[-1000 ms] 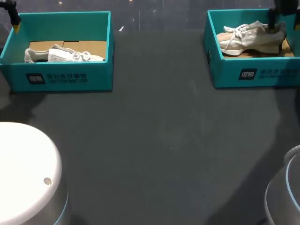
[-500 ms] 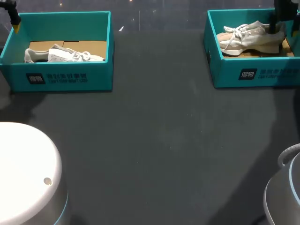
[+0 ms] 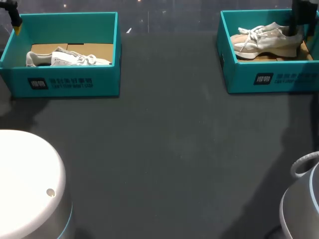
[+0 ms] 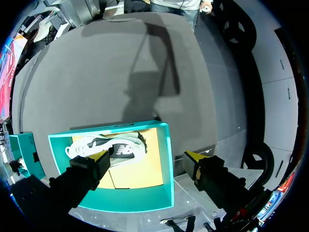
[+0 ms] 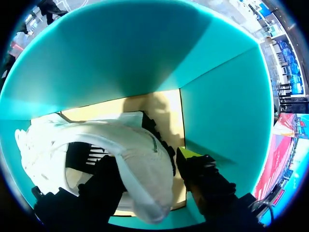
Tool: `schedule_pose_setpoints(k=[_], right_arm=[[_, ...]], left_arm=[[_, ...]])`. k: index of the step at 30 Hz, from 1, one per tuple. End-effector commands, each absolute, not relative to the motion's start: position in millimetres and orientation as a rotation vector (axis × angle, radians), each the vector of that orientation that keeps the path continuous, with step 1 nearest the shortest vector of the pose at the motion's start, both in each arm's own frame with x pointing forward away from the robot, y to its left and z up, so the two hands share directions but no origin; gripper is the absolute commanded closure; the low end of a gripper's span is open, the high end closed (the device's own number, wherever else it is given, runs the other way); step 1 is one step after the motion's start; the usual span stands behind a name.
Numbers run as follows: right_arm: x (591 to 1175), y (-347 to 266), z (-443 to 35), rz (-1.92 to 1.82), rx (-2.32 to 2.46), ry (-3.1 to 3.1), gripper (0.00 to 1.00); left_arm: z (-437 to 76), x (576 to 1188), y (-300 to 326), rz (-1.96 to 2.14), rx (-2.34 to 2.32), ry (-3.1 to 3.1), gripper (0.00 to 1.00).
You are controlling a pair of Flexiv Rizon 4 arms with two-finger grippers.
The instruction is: Take the shoe out of the shoebox, open the shoe tongue, remove and reinsert the insole, then place the shoe into the shoebox
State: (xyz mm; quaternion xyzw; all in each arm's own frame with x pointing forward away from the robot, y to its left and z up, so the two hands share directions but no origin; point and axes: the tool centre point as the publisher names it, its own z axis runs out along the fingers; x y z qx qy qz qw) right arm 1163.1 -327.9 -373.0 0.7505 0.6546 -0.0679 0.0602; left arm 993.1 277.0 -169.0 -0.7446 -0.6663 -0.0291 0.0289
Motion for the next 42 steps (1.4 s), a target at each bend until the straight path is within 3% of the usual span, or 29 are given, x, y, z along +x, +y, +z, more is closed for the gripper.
schedule_pose_setpoints(k=[1, 5, 7, 9, 26, 42], right_arm=[[1170, -329, -373, -0.228, 2.285, 1.982, 0.55], [1170, -330, -368, -0.227, 2.283, 1.971, 0.68], [1171, -331, -367, -0.228, 2.282, 1.966, 0.8], [1170, -332, -364, -0.229, 2.281, 1.958, 1.0], [1157, -343, -310, -0.226, 2.233, 1.851, 1.0], [1138, -349, -217, -0.186, 2.171, 1.787, 1.0]], left_arm=[[-169, 992, 277, -0.093, -2.298, -2.055, 0.0], [-169, 992, 277, -0.093, -2.298, -2.055, 0.0], [-169, 992, 277, -0.093, -2.298, -2.055, 0.0], [-169, 992, 277, -0.093, -2.298, -2.055, 0.0], [-169, 992, 277, -0.093, -2.298, -2.055, 0.0], [-169, 992, 277, -0.093, -2.298, -2.055, 0.0]])
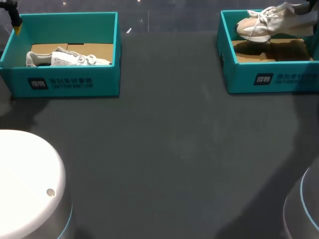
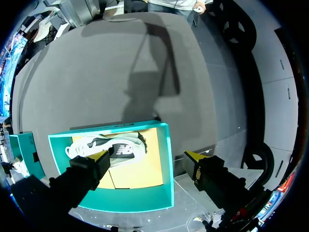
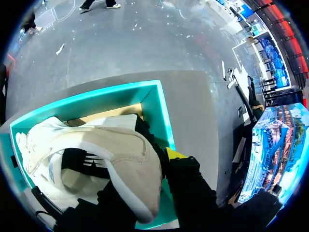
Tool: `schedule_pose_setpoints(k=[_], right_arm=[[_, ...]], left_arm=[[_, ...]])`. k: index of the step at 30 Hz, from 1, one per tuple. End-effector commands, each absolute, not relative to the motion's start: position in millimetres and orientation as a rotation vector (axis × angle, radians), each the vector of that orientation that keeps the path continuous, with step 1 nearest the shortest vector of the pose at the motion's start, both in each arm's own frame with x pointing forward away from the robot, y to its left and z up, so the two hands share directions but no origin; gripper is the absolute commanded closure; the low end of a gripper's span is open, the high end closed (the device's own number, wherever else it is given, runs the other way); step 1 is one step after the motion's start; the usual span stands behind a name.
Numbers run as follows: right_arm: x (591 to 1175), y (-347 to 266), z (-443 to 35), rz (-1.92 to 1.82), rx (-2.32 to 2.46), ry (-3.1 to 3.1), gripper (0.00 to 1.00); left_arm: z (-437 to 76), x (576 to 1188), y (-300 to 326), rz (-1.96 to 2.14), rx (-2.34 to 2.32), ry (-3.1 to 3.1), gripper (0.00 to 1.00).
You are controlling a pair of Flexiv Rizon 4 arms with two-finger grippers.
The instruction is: Take the shoe out of the shoebox, open the shoe tongue, remove and reinsert the insole, then place the shoe into the shoebox
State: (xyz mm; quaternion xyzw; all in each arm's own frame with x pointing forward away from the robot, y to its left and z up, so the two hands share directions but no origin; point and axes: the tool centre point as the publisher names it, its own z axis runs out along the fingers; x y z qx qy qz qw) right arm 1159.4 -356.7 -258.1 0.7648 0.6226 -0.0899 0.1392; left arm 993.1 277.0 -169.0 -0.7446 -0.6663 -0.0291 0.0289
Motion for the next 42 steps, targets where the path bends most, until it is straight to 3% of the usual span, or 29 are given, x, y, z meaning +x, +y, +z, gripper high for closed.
schedule_pose_setpoints(k=[1, 23, 42], right_arm=[[1138, -349, -210, -0.184, 2.163, 1.785, 1.0], [1076, -308, -98, -0.131, 1.986, 1.825, 1.0], [971, -188, -82, -0.121, 1.893, 1.829, 1.0]], left_arm=[[-169, 992, 277, -0.093, -2.298, -2.055, 0.0], [-169, 992, 277, -0.093, -2.298, -2.055, 0.0], [-169, 992, 277, -0.093, -2.298, -2.055, 0.0]])
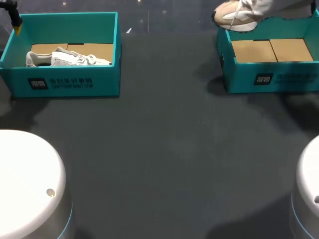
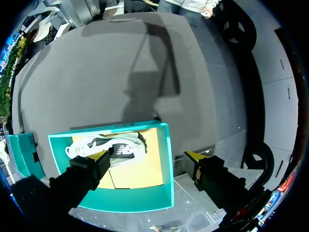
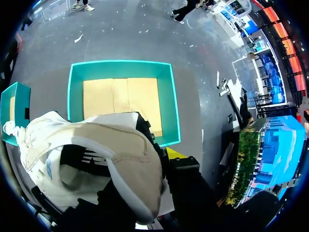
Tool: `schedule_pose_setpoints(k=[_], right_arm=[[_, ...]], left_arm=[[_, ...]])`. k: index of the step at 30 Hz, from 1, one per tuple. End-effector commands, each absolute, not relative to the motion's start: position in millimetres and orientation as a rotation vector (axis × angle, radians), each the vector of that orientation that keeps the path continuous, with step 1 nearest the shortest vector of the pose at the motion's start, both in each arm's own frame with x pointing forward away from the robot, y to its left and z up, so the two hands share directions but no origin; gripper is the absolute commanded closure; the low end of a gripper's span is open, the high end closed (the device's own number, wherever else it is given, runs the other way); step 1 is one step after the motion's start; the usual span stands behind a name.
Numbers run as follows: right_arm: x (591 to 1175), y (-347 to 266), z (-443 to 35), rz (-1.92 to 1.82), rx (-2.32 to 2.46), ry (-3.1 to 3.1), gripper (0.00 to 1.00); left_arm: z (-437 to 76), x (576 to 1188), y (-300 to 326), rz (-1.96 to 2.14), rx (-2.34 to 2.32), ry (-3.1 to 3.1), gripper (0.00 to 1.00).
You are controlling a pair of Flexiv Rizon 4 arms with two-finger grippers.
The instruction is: Take the shoe out of the shoebox, open the shoe tongue, remove and reinsert the insole, then place the shoe into the shoebox
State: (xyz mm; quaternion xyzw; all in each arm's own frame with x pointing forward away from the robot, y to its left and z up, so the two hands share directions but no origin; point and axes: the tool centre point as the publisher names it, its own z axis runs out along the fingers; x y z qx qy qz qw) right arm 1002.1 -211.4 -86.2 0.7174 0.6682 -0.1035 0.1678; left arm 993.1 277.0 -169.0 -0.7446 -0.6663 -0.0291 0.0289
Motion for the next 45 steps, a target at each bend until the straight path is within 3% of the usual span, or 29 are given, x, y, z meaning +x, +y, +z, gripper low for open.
schedule_pose_setpoints(k=[1, 16, 24, 36, 45], right_arm=[[967, -181, -83, -0.124, 1.894, 1.829, 1.0], [914, -90, -90, -0.128, 1.891, 1.826, 1.0], [874, -33, -122, -0.113, 1.945, 1.911, 1.0], [874, -33, -122, -0.113, 1.945, 1.911, 1.0], [808, -22, -156, -0.213, 1.966, 1.902, 1.0]], left_arm=[[-169, 992, 277, -0.093, -2.298, -2.055, 0.0], [-169, 992, 277, -0.093, -2.298, -2.055, 0.0], [-169, 992, 277, -0.093, -2.298, -2.055, 0.0], [-169, 992, 277, -0.093, -2.298, -2.055, 0.0], [-169, 992, 277, -0.093, -2.298, -2.055, 0.0]])
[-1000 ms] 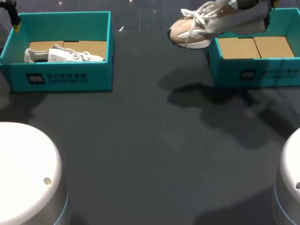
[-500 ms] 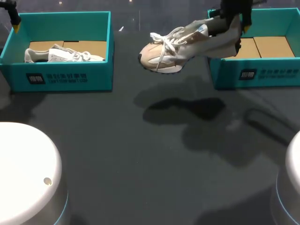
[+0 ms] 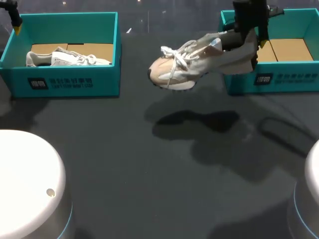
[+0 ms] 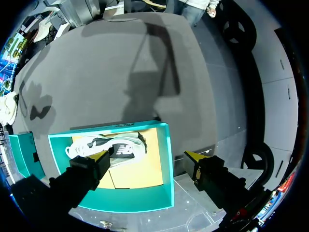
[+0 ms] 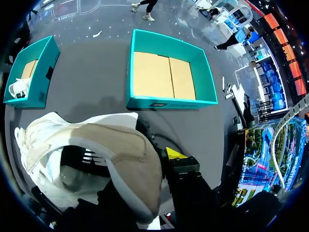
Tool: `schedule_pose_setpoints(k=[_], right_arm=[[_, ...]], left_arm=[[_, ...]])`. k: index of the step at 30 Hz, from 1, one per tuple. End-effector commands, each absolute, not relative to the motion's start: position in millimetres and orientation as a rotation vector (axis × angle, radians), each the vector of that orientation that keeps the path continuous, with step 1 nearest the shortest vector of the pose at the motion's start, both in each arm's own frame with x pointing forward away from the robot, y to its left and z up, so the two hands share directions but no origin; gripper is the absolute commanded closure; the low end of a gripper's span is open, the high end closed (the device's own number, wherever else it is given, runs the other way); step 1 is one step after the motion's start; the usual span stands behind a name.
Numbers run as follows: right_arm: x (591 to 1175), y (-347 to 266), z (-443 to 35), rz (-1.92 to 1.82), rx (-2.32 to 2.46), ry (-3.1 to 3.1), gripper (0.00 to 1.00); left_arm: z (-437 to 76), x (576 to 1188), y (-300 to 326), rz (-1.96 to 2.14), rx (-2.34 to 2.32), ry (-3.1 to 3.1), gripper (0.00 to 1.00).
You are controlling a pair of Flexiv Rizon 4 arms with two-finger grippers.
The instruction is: Take the shoe out of the shoebox, open the shoe tongue, remove and reinsert the insole, then place the shoe into the shoebox
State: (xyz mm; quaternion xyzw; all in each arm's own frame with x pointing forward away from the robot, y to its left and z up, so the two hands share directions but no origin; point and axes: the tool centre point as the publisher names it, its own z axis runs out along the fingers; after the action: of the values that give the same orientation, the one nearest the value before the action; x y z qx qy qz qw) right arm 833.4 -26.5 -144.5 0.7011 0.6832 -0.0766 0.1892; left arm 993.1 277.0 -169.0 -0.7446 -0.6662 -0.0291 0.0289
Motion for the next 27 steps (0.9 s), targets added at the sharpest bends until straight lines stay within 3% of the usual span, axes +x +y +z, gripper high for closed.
schedule_pose_setpoints(k=[1, 18, 27], right_arm=[[799, -20, -159, -0.204, 1.976, 1.896, 1.0], [704, 24, -257, -0.174, 2.062, 1.953, 1.0], [704, 24, -257, -0.174, 2.062, 1.953, 1.0]], left_arm=[[-169, 992, 277, -0.093, -2.298, -2.055, 0.0], [-169, 992, 277, -0.093, -2.298, -2.055, 0.0], [-169, 992, 277, -0.093, -2.298, -2.055, 0.0]])
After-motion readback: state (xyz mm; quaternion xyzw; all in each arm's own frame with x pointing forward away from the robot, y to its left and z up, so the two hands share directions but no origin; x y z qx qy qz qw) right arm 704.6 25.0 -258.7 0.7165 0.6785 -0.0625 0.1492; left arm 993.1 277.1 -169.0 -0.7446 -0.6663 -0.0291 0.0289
